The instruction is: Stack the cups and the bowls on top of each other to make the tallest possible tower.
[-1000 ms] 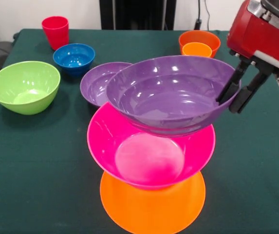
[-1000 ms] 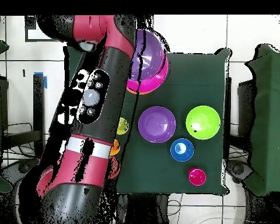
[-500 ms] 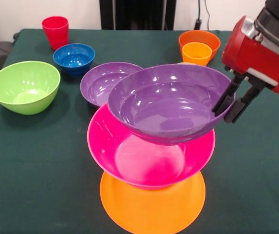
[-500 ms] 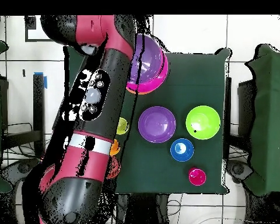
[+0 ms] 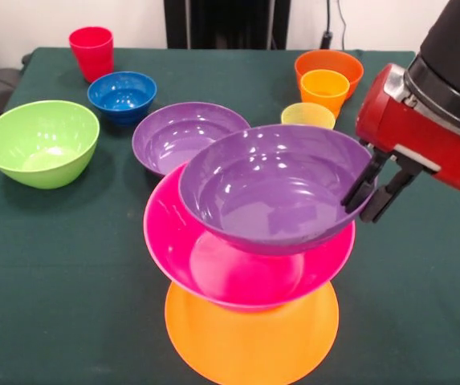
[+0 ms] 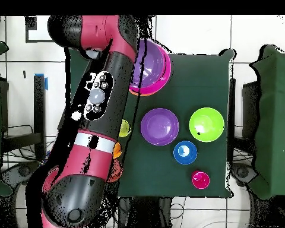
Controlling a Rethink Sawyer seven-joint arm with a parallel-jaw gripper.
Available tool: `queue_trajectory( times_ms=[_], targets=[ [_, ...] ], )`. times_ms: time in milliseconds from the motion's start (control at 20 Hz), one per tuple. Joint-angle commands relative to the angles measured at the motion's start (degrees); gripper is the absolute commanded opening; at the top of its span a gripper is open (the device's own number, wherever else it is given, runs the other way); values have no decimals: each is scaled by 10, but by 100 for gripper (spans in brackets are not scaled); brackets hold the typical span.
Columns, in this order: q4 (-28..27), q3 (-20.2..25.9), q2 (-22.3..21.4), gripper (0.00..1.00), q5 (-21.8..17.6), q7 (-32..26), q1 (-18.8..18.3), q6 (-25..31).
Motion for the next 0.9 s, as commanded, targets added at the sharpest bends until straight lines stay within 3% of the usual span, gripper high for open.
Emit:
queue_trajectory(
  times_ms=[50, 900],
  targets=[
    [16, 53, 0, 0, -5, 106, 0, -34],
    [-19, 37, 32, 0, 1, 103, -23, -73]
  ],
)
